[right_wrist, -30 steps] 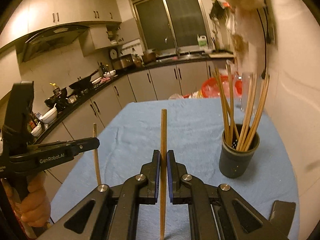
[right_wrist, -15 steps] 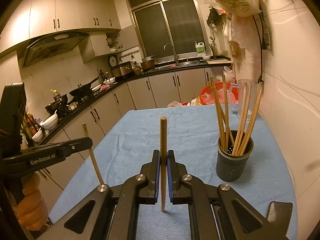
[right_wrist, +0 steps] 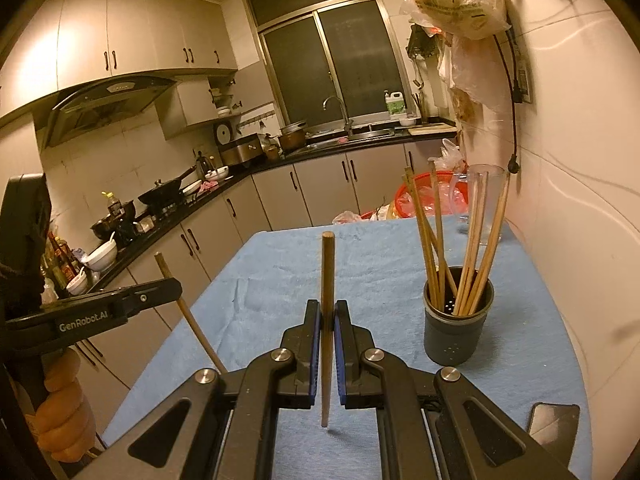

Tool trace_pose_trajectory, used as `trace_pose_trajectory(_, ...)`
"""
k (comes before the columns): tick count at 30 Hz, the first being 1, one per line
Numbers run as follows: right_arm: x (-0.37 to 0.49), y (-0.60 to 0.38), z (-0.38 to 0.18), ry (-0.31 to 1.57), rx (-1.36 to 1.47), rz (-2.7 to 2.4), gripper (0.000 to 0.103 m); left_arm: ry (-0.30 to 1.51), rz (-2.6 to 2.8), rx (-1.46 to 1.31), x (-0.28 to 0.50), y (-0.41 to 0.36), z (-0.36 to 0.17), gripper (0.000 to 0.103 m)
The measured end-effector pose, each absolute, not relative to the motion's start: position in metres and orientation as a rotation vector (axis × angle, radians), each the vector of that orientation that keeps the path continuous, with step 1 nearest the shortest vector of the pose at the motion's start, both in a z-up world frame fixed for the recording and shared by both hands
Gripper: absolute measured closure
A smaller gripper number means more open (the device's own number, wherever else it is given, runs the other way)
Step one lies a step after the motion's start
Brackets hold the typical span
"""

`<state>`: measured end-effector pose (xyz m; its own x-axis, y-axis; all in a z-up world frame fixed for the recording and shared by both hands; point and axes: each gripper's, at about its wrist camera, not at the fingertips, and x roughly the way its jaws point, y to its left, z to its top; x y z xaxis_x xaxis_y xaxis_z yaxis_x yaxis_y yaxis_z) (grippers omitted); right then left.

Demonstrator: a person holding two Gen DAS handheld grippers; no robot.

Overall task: Organize utensils
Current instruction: 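Lift one chopstick in each tool and carry them upright toward the holder, then lower both chopsticks into the black holder and open both tools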

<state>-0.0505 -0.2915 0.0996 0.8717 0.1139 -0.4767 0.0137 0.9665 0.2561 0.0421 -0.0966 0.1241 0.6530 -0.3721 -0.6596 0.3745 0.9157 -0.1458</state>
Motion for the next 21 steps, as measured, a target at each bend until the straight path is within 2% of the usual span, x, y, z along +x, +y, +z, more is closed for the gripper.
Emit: trace_pose_trajectory(21, -0.062, -0.308, 0.111, 0.481, 0.289, 0.023, 0.096, 0.722, -0.444, 0.054, 0.033, -0.114, 0.136, 0.096)
